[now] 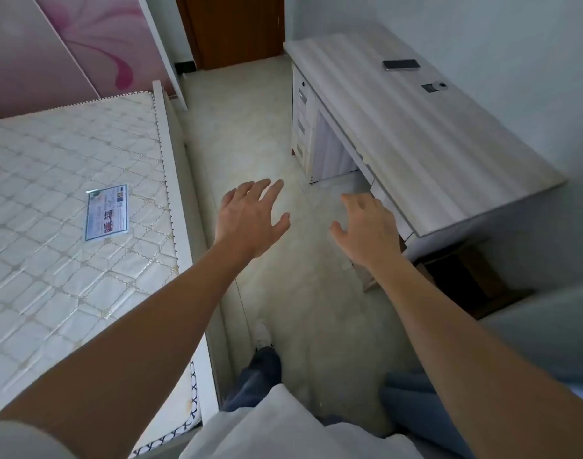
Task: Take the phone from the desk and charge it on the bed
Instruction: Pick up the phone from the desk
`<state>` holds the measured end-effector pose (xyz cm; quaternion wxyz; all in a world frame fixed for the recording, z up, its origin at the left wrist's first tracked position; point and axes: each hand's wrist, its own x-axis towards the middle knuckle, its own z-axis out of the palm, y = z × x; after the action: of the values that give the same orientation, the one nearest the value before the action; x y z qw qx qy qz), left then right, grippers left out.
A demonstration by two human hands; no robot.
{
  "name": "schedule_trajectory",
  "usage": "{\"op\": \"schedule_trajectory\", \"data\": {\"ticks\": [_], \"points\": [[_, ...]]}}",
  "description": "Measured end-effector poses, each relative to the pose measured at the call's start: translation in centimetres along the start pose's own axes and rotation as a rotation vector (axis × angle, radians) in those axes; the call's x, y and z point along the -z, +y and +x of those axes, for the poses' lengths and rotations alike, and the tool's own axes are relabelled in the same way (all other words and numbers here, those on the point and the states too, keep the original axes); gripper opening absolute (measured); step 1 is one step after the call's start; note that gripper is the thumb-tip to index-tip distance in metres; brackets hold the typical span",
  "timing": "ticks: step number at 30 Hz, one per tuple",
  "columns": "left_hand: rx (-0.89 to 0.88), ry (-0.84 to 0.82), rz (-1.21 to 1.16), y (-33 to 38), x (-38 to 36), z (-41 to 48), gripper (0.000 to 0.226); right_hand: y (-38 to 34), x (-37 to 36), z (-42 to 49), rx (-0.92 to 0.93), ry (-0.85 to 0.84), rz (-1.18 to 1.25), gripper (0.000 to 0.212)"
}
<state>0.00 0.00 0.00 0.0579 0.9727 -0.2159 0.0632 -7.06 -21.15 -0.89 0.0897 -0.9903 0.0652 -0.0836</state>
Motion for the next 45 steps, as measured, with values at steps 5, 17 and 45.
{"op": "schedule_trajectory", "data": {"ticks": [5, 17, 45], "points": [[-0.016, 0.01, 0.011, -1.9, -1.1, 4.6, 0.063, -0.1, -1.2, 4.5, -0.024, -0.011, -0.005, 0.053], [-0.062, 0.037, -0.003, -10.1, -3.0, 20.8, 0.061, -2.5, -4.1, 22.7, -0.07, 0.013, -0.006, 0.053], [-0.107, -0.016, -0.084, -15.1, -11.0, 59.1, 0.061, 4.5, -10.9, 57.8, -0.157, -0.038, -0.014, 0.051]]}}
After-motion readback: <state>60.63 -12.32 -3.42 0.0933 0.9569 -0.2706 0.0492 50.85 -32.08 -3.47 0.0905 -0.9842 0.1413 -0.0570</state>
